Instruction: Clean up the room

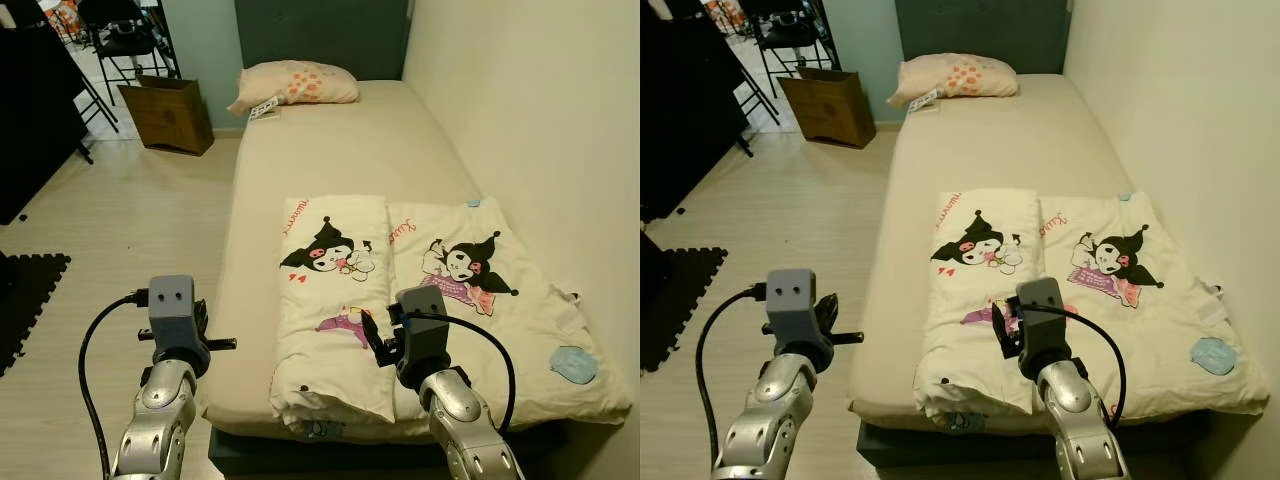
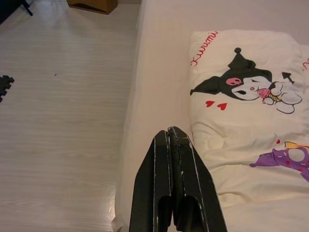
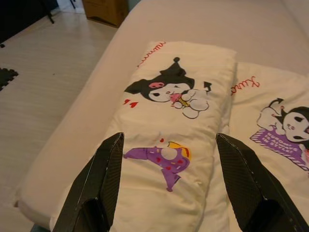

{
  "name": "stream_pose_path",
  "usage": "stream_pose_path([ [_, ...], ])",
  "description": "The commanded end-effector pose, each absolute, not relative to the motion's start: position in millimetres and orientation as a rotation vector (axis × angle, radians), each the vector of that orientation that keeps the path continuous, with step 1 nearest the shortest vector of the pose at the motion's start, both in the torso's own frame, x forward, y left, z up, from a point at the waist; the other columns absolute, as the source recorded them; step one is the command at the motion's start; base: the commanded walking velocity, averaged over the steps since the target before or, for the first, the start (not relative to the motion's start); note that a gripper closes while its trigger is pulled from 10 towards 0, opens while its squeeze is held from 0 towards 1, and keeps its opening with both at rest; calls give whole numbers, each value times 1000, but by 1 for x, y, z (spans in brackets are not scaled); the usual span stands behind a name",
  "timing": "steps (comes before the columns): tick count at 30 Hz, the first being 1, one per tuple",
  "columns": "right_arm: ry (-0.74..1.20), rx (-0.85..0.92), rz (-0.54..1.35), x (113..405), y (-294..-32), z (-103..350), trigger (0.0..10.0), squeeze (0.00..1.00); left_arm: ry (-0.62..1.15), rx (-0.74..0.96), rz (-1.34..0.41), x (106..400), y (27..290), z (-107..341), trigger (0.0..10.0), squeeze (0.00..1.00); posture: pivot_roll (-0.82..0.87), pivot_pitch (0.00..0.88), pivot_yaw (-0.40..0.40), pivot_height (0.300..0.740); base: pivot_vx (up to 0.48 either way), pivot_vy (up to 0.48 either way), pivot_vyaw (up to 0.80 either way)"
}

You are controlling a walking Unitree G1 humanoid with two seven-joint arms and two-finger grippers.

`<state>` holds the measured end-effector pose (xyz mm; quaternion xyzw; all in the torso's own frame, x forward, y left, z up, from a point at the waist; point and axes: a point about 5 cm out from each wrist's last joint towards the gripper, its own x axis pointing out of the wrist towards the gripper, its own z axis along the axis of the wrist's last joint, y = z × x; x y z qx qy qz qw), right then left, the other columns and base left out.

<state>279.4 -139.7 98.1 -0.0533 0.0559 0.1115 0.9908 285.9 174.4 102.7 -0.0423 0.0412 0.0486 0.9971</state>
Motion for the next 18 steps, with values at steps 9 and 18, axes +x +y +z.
stream_pose_path([
  [9,115,-104,232,278,-136,97,10000,0,92,-102,107,283,180,99,10000,0,-127,82,36,740,0,104,0],
  [18,118,-99,226,277,-136,96,10000,0,96,-87,84,285,178,100,10000,0,-123,87,44,740,0,160,0],
])
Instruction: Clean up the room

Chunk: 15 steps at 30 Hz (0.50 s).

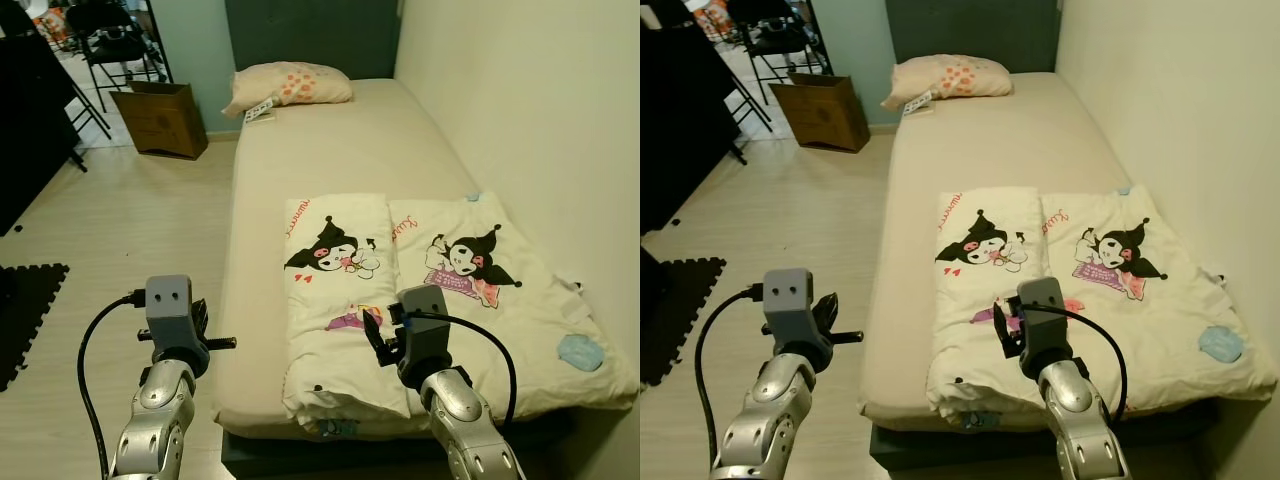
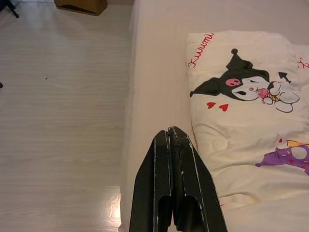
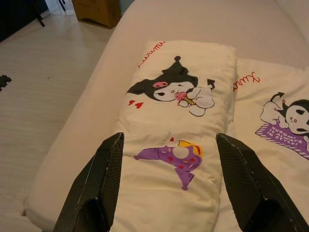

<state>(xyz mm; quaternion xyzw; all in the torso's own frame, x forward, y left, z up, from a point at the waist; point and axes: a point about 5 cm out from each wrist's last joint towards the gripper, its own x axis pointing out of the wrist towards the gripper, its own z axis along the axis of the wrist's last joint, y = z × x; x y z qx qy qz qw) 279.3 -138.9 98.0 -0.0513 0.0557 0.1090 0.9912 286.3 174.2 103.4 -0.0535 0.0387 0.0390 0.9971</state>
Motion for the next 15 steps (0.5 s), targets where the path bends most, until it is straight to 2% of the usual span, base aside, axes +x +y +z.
stream_pose_path([
  [1,119,-98,223,277,-136,95,10000,0,97,-80,78,285,178,100,10000,0,-121,90,46,740,0,0,0],
  [15,145,-85,200,285,-140,94,10000,0,122,-39,89,283,175,97,10000,0,-112,91,53,735,0,0,0],
])
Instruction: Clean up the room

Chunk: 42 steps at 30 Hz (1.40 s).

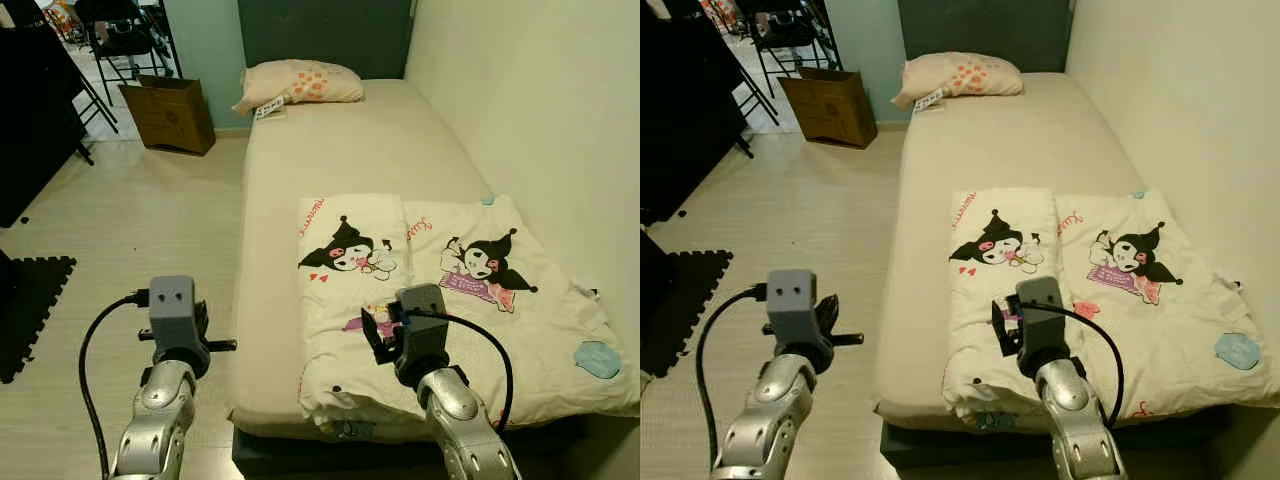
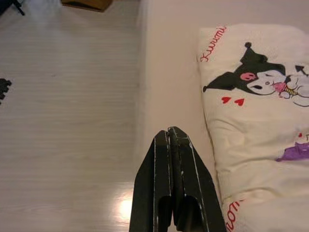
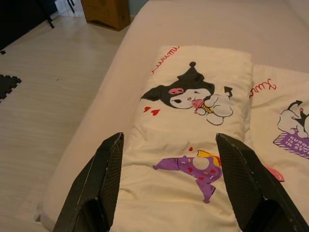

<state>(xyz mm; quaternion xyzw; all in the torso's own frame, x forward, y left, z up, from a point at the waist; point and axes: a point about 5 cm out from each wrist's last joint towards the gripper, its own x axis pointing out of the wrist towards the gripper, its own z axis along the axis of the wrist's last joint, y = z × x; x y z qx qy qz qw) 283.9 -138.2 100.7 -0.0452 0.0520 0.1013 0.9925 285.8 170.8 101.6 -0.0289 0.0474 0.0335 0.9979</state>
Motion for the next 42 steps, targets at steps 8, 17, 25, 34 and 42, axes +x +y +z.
stream_pose_path([
  [8,133,-87,213,295,-137,99,10000,0,128,-26,119,283,181,95,10000,0,-104,94,50,710,0,0,0],
  [17,125,-83,225,300,-133,101,10000,0,123,-18,130,284,182,97,10000,0,-104,98,43,675,0,0,0],
  [25,127,-81,229,299,-132,100,10000,0,122,-11,135,285,183,97,10000,0,-111,114,46,645,0,0,0],
  [34,133,-88,233,297,-132,97,10000,0,121,-13,148,285,184,97,10000,0,-109,114,48,645,0,0,0],
  [42,135,-90,241,298,-132,98,10000,0,122,-9,163,282,187,96,10000,0,-103,118,42,630,0,0,0],
])
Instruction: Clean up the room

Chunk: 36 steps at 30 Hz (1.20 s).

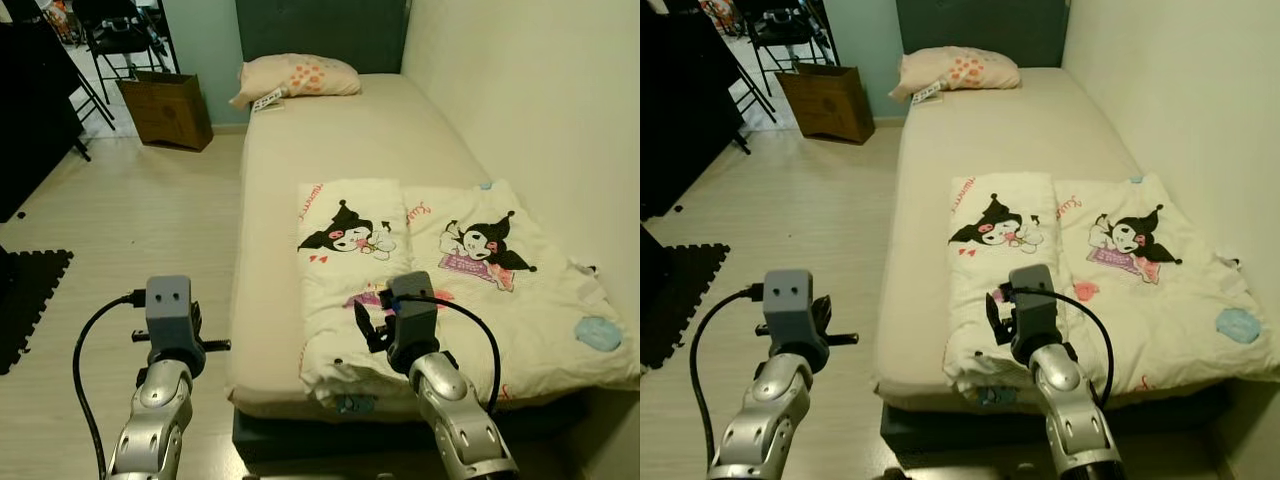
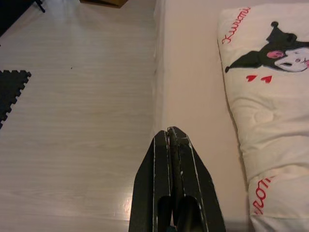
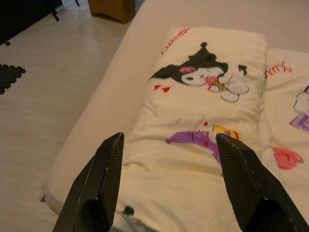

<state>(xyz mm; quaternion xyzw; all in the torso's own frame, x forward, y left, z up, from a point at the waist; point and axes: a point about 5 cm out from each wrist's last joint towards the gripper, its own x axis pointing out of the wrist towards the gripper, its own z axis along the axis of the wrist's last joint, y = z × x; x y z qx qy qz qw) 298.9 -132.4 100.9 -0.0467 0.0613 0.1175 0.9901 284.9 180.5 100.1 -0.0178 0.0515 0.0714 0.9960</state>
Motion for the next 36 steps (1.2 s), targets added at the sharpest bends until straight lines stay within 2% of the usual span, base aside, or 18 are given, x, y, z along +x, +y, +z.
stream_pose_path([
  [1,133,-91,246,298,-131,98,10000,0,124,-6,165,281,187,96,10000,0,-99,122,40,630,0,0,0],
  [10,143,-100,264,297,-130,96,10000,0,122,2,190,277,193,96,10000,0,-90,131,18,630,0,0,0],
  [17,141,-98,293,303,-127,100,10000,0,114,3,215,271,196,97,10000,0,-77,151,-6,597,0,0,0],
  [25,139,-104,296,312,-124,103,10000,0,110,9,233,268,203,98,10000,0,-69,163,-10,593,0,0,0],
  [31,133,-48,285,323,-125,108,10000,0,104,19,245,265,206,101,10000,0,-58,173,-14,568,0,0,0],
  [36,139,50,268,335,-126,114,10000,0,103,23,242,262,205,101,10000,0,-56,180,-10,568,0,0,0],
])
